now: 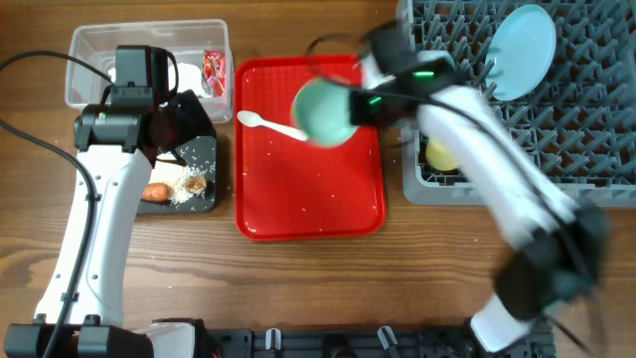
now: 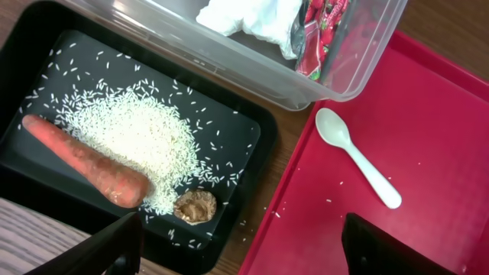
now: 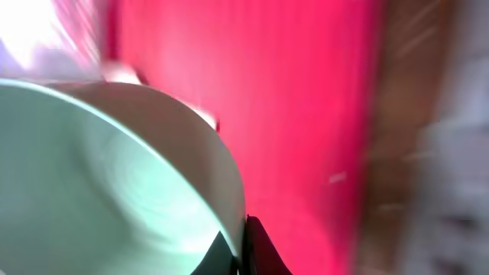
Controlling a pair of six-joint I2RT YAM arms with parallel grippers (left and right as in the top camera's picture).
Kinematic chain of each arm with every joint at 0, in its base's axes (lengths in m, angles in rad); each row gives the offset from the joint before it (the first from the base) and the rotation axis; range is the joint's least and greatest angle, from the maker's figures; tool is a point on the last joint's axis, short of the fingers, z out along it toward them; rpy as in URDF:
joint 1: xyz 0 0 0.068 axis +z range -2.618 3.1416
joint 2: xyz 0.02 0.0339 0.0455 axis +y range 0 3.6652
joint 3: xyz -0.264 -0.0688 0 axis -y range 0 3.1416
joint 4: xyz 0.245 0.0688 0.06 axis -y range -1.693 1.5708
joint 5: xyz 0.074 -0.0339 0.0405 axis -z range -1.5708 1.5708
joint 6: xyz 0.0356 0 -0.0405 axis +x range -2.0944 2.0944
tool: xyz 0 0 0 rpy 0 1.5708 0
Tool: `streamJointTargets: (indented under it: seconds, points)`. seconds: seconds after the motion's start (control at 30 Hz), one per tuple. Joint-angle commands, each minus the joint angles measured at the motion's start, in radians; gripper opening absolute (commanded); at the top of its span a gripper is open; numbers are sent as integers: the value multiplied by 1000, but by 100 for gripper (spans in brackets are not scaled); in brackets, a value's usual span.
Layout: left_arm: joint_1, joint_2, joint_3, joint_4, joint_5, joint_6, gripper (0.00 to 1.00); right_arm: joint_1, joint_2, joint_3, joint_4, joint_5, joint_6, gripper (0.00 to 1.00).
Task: Sort waste into correct bins and load items into the dishwasher rack
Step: 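Grasp the green bowl with the right gripper and lift it, then carry the green bowl into the rack with the right gripper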
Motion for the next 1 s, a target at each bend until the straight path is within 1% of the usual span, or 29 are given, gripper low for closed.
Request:
streamJointTargets:
  seconds: [0.0, 0.03, 0.1, 0.13, 0.2, 0.33, 0.4, 0.5, 0.6, 0.67, 0.77, 0.83, 0.97]
  points:
    - [0, 11, -8, 3, 10, -6, 84, -67, -282, 13, 13, 344, -31, 4]
    - [0, 11, -8, 6, 10, -7, 85, -74, -321, 13, 29, 431, -31, 4]
    - [0, 11, -8, 18, 35, -10, 89, -77, -393, 13, 72, 773, -34, 4]
    - [0, 11, -8, 22, 43, -10, 89, -77, -397, 13, 78, 889, -56, 4]
    - [0, 11, -8, 26, 43, -10, 90, -81, -380, 12, 79, 1111, -178, 4]
    - [0, 12, -8, 27, 43, -10, 90, -107, -276, 2, 55, 1296, -444, 4]
    - [0, 12, -8, 27, 43, -10, 90, -117, -206, 2, 24, 1324, -516, 4]
    - [0, 16, -8, 29, 43, -10, 90, -119, -84, 2, 29, 1325, -624, 4]
    - [0, 19, -8, 29, 42, -10, 89, -121, 34, 2, 105, 1327, -659, 4]
    - [0, 19, -8, 29, 42, -10, 90, -124, 56, 2, 105, 1327, -698, 4]
    - [0, 23, -8, 30, 43, -10, 89, -145, 64, 2, 93, 1307, -709, 4]
    - [0, 29, -8, 29, 43, -10, 89, -160, 64, 2, 16, 1273, -700, 4]
    - [0, 43, -8, 30, 43, -10, 90, -170, 64, 2, -83, 1220, -600, 4]
